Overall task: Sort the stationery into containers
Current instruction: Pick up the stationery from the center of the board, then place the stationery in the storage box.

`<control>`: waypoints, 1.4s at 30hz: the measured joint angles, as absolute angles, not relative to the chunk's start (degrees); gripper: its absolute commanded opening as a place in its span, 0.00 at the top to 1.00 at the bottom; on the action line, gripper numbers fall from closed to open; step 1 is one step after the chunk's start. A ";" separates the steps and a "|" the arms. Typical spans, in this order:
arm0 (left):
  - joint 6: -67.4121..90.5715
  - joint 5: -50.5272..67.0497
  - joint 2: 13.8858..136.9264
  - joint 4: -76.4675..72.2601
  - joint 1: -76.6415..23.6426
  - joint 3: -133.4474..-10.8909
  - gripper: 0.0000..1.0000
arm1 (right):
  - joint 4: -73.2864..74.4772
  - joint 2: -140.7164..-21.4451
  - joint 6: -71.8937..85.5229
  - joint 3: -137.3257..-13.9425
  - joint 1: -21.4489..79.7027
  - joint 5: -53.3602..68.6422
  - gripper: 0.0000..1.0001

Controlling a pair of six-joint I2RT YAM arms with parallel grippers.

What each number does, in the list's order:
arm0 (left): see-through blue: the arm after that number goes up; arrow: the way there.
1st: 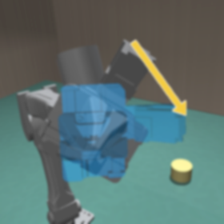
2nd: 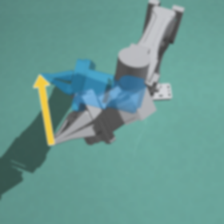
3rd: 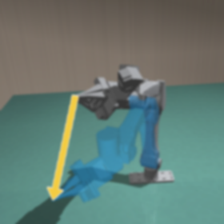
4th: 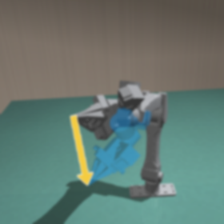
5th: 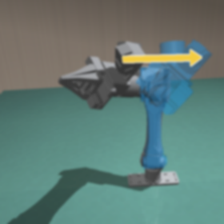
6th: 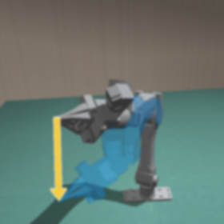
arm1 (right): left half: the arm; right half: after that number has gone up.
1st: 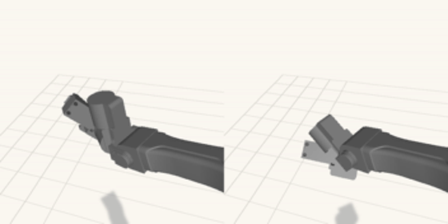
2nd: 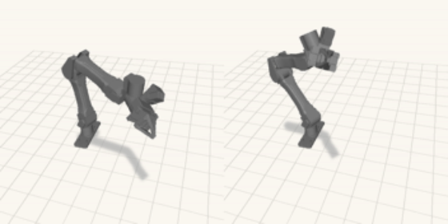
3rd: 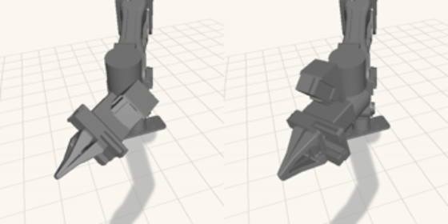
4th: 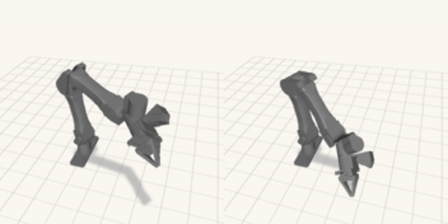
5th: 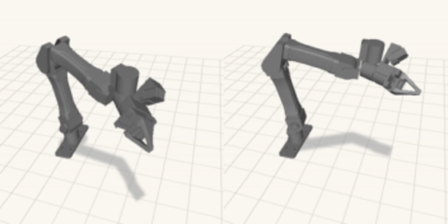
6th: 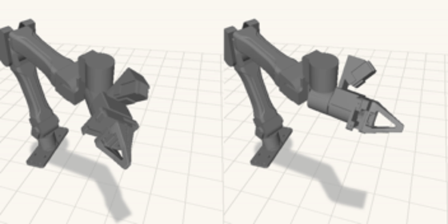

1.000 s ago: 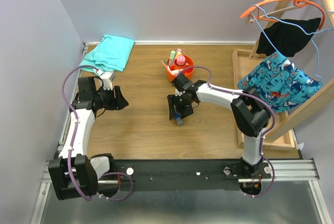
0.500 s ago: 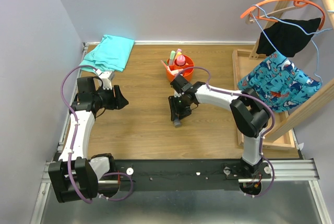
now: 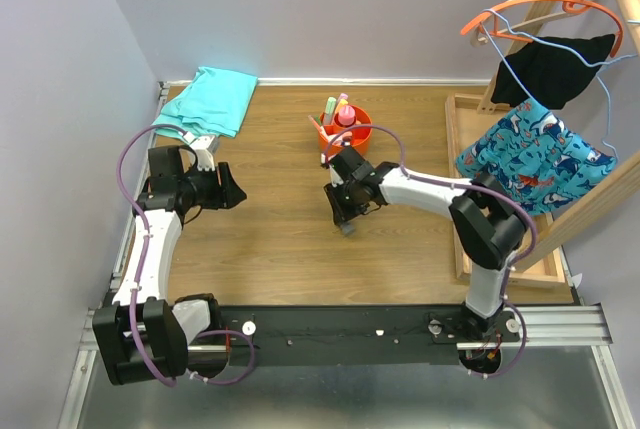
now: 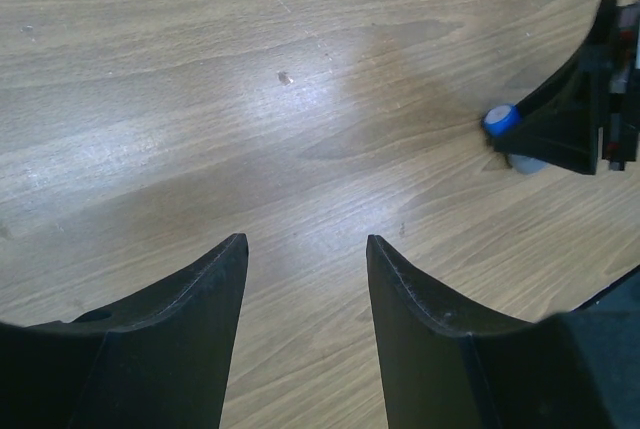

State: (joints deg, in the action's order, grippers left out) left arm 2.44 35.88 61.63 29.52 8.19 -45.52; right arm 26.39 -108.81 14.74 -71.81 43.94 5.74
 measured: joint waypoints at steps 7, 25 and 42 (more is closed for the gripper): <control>2.46 36.93 64.84 29.58 8.19 -48.45 0.40 | 22.44 -94.21 5.21 -64.34 43.86 1.30 0.80; -1.10 44.45 78.76 33.56 7.09 -65.14 0.40 | -6.07 -91.09 2.96 -67.46 28.08 1.56 0.89; -4.12 44.16 82.26 36.60 7.11 -65.25 0.40 | -15.40 -107.35 9.26 -75.18 24.21 4.34 0.89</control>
